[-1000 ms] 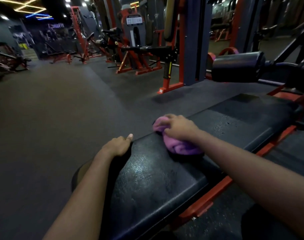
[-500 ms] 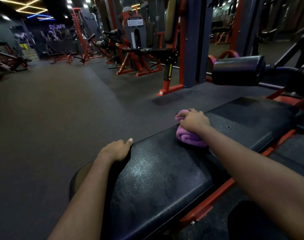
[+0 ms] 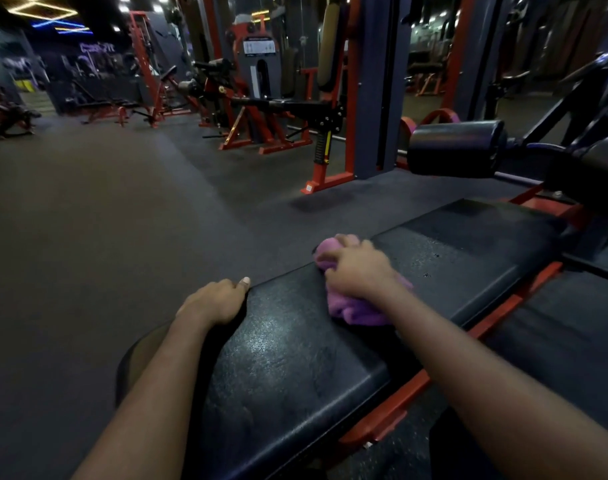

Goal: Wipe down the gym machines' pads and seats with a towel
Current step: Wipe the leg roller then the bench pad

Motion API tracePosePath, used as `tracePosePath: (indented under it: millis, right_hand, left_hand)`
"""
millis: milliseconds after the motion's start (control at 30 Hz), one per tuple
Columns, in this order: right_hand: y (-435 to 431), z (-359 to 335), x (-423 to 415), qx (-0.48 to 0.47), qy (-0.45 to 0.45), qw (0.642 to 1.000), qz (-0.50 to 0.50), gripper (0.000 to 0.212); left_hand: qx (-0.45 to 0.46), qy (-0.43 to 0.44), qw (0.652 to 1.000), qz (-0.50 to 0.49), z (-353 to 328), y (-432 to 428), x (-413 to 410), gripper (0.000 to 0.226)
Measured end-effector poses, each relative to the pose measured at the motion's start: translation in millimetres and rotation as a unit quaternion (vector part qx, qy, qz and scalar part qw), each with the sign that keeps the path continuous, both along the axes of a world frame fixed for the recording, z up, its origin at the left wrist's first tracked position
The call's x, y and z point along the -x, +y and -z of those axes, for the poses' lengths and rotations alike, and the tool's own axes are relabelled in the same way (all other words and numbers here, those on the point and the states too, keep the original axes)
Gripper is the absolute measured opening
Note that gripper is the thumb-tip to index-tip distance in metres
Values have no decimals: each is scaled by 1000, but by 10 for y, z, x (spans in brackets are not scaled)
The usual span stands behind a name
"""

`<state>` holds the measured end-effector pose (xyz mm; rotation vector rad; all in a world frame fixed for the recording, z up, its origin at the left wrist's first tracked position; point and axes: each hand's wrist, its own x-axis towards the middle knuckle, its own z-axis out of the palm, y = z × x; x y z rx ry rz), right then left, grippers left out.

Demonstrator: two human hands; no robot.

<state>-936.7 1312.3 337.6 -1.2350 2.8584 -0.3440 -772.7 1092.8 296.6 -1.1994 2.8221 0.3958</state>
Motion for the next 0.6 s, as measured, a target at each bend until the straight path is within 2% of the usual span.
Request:
tracePosePath:
  millis: [67,133,233,300,367,467,533,600]
  right_hand:
    - [85,70,-368,11,30,995,-90,45]
    - [231,55,-425,39,11,990,-131,48]
    - [331,18,-119,54,-31,997,-49,49]
    - [320,9,-23,62,-27,997,38,46]
    - [240,-6,-185,51,-10,996,66,43]
    - [287,63,-750,49,43,997,-41,45]
    - [466,89,-965,76,43,989,-120,48]
    - [591,60,-793,74,17,992,-106,49]
  left_hand:
    - [1,1,1000,-3,-21,43,7,73]
    - [7,-1,1000,-4,-57,94,-3,71]
    - [7,3,1000,-3,-73,124,-20,70]
    - [5,8,1000,3,-84,135,-32,70]
    - [3,9,1000,5,-82,120,-41,71]
    - [6,8,1000,7,-82,110,-40,71]
    - [8,6,1000,7,-84,117,-42,72]
    - [7,7,1000,7,-91,124,-50,72]
